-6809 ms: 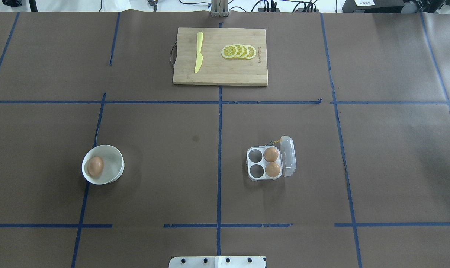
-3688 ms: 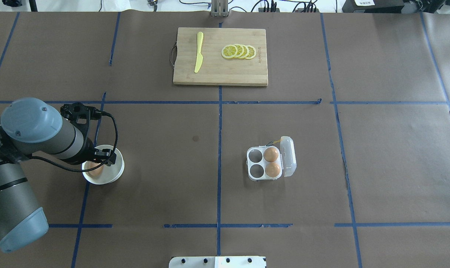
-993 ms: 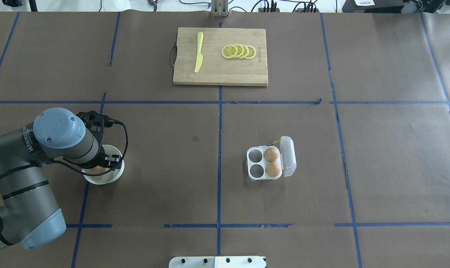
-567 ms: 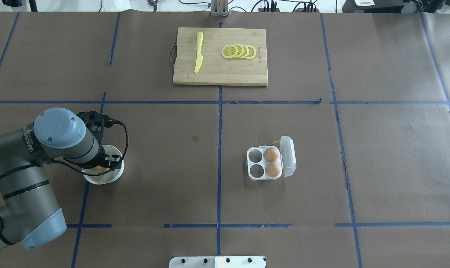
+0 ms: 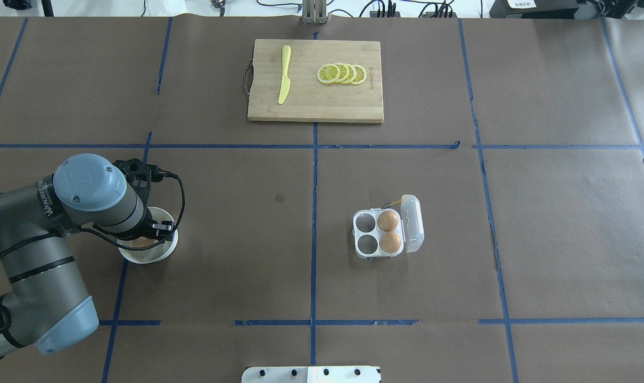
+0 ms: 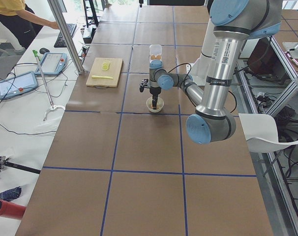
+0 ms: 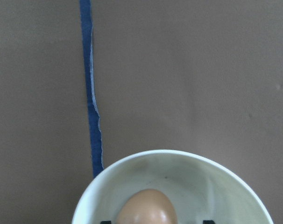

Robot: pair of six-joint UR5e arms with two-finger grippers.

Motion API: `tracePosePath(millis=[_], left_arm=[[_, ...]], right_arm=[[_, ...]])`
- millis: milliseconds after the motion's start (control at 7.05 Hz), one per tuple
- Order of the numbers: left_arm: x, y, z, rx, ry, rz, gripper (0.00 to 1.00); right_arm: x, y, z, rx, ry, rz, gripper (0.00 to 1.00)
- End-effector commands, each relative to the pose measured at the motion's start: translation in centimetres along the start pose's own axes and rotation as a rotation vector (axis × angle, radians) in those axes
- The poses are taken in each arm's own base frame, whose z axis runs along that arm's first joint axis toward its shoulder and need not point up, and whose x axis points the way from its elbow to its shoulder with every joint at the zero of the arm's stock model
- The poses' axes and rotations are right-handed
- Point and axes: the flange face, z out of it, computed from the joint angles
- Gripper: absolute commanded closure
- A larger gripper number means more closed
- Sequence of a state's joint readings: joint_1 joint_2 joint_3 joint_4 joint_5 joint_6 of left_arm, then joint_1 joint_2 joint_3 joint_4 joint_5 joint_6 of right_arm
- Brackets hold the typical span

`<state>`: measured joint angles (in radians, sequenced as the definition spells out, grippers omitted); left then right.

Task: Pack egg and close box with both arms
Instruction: 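Lower the left gripper into the bowl and close it on the egg, then lift the egg with the left gripper and carry it to the carton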

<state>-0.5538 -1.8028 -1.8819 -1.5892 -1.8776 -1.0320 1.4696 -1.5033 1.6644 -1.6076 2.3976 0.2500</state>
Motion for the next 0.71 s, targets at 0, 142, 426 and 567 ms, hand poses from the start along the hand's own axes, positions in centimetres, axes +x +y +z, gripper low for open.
tracePosePath(millis=[0,142,426,567], left_arm=[[-0.01,0.01,0.00,0.000,0.000,0.001,0.72],[0.01,0.02,-0.07,0.001,0.001,0.002,0.94],[-0.01,-0.05,-0.41,0.005,0.005,0.002,1.00],[0.07,-0.05,-0.79,0.005,0.007,0.003,1.00]], right_arm=[[0.00,0.00,0.00,0.000,0.000,0.000,0.00],[0.00,0.00,0.00,0.000,0.000,0.000,0.00],[-0.01,0.00,0.00,0.000,-0.001,0.000,0.00],[-0.11,0.01,-0.10,0.002,-0.001,-0.002,0.00]])
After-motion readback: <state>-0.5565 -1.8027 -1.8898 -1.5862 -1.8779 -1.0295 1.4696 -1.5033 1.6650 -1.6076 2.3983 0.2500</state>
